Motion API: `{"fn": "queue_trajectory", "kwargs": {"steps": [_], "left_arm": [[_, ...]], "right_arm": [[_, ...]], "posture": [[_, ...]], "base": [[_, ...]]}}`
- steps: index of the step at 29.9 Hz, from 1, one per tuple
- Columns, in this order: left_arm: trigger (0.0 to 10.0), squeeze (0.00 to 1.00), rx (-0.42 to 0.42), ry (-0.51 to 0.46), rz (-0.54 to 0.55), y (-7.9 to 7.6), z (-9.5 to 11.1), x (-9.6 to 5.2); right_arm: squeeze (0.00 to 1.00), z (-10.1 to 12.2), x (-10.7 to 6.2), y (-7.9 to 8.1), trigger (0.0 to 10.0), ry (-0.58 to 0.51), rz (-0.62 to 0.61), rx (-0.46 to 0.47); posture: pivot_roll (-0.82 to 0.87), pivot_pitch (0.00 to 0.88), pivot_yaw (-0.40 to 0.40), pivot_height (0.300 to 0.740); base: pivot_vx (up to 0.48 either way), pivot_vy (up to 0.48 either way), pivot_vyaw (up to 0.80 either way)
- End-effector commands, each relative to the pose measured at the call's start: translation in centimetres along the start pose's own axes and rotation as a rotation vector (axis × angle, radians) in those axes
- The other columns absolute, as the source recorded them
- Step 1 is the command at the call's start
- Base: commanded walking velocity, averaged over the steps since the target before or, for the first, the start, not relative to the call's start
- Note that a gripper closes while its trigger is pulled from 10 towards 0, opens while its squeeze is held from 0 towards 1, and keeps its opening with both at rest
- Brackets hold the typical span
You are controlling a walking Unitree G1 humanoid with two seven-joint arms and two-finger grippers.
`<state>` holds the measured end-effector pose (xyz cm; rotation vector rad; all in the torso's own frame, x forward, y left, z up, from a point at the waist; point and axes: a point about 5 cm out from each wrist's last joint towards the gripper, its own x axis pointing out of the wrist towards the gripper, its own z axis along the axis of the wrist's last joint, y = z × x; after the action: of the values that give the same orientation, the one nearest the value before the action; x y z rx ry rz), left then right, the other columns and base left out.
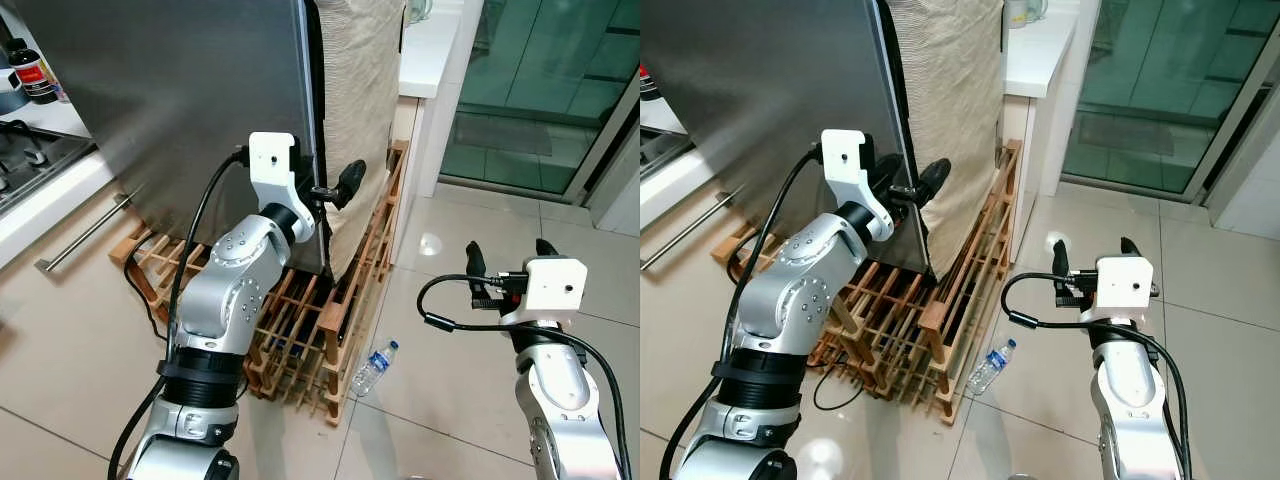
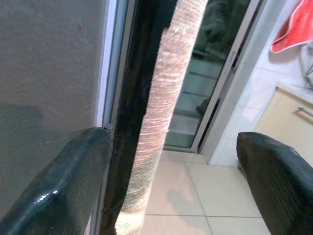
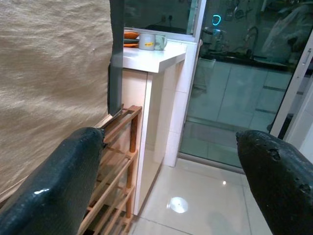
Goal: Restocking fridge
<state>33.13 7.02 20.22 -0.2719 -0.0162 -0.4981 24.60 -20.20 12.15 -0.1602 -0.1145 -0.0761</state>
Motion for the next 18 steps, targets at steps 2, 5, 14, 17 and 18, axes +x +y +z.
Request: {"fn": "queue_trajectory", "kwargs": {"steps": [2, 5, 14, 17, 18], "left_arm": [[10.0, 0.00, 0.018, 0.001, 0.019, 0.0, 0.1, 0.4], [10.0, 0.00, 0.016, 0.003, 0.016, -0.1, 0.0, 0.5], [10.0, 0.00, 0.003, 0.021, 0.078, 0.2, -0.5, 1.6], [10.0, 0.00, -0.002, 0.022, 0.064, -0.1, -0.5, 1.9], [10.0, 0.00, -0.005, 0.023, 0.056, -0.2, -0.5, 2.0]], "right_arm": [[0.00, 0.0, 0.1, 0.2, 10.0, -0.003, 0.002, 0.006], [0.00, 0.0, 0.1, 0.2, 10.0, -0.003, 0.002, 0.005], [0.00, 0.1, 0.0, 0.2, 10.0, -0.004, 0.000, 0.004], [0.00, 0.1, 0.0, 0.2, 10.0, -0.004, 0.001, 0.005], [0.00, 0.1, 0.0, 0.2, 10.0, -0.004, 0.001, 0.005]], "posture": [[-0.15, 0.000, 0.106, 0.740], [-0.15, 0.000, 0.106, 0.740], [-0.16, 0.000, 0.105, 0.740], [-0.16, 0.000, 0.103, 0.740], [-0.16, 0.000, 0.102, 0.740]], "base": [[0.000, 0.000, 0.00], [0.000, 0.000, 0.00], [0.000, 0.000, 0.00], [0.000, 0.000, 0.00], [0.000, 0.000, 0.00]]}}
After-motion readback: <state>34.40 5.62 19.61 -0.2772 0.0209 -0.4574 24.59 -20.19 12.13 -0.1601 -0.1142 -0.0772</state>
